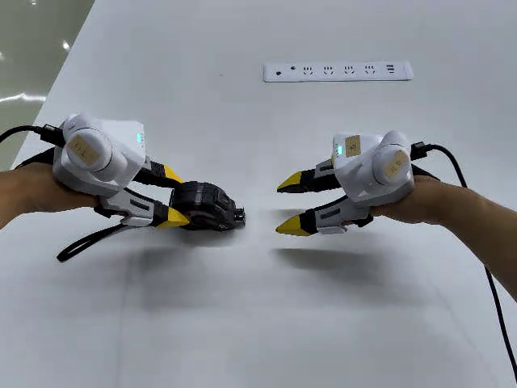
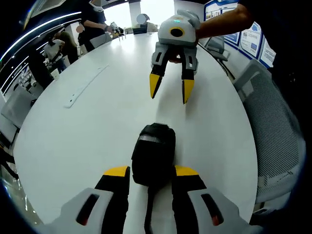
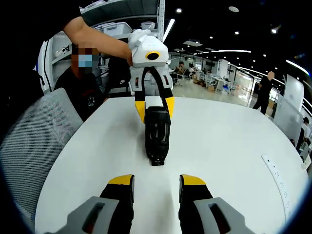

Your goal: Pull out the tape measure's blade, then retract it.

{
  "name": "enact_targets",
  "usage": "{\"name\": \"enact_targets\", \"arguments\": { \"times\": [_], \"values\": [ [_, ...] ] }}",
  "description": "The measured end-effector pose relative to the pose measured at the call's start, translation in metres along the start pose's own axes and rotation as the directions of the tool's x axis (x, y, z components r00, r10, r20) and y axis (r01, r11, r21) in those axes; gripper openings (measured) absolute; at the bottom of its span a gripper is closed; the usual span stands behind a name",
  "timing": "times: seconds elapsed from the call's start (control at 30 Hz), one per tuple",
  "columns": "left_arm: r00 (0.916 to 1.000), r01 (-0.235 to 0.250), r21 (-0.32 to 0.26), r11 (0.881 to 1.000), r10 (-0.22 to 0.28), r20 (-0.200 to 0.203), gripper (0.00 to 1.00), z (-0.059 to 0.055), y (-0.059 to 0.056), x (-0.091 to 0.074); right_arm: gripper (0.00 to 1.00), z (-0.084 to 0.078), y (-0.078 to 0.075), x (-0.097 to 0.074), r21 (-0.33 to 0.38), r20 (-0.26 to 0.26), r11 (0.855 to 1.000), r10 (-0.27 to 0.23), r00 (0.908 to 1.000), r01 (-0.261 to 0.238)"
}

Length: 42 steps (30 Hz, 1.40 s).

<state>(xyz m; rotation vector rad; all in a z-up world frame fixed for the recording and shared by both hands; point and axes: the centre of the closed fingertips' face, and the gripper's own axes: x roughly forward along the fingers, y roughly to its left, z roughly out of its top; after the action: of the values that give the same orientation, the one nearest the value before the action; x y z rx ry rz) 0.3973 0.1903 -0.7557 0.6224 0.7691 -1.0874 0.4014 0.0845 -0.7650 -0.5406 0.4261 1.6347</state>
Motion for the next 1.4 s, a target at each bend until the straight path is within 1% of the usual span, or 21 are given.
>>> {"name": "enact_targets", "arguments": {
  "times": [0.27, 0.6, 0.7, 0.87, 1.03, 1.2, 1.4],
  "values": [
    [0.9999, 0.015, 0.015, 1.0, -0.015, -0.005, 0.26, -0.001, -0.001, 0.004, 0.31, 0.003, -0.002, 0.018, -0.003, -0.002, 1.0, 0.027, 0.9996, -0.027],
    [0.9999, 0.014, 0.019, 1.0, -0.014, 0.007, 0.25, -0.001, 0.0, 0.005, 0.27, 0.005, -0.006, 0.038, -0.009, -0.015, 0.998, 0.056, 0.9983, -0.056],
    [0.9999, 0.014, 0.021, 1.0, -0.014, 0.006, 0.25, -0.001, 0.0, 0.005, 0.25, 0.005, -0.005, 0.045, -0.024, -0.029, 0.997, 0.072, 0.997, -0.073],
    [0.9999, 0.013, 0.018, 1.0, -0.013, 0.004, 0.24, -0.001, 0.0, 0.006, 0.2, 0.005, -0.005, 0.052, -0.035, -0.042, 0.996, 0.079, 0.996, -0.08],
    [0.9999, 0.012, 0.009, 1.0, -0.013, 0.009, 0.24, -0.001, 0.0, 0.006, 0.17, 0.001, -0.005, 0.061, -0.053, -0.071, 0.994, 0.089, 0.9935, -0.093],
    [0.9998, 0.014, 0.0, 1.0, -0.014, 0.016, 0.24, -0.001, 0.0, 0.006, 0.12, -0.002, -0.006, 0.064, -0.058, -0.088, 0.995, 0.082, 0.9927, -0.087],
    [0.9996, 0.016, -0.008, 1.0, -0.016, 0.023, 0.24, -0.002, 0.001, 0.006, 0.11, -0.001, -0.004, 0.063, -0.065, -0.084, 0.994, 0.078, 0.9934, -0.083]
  ]
}}
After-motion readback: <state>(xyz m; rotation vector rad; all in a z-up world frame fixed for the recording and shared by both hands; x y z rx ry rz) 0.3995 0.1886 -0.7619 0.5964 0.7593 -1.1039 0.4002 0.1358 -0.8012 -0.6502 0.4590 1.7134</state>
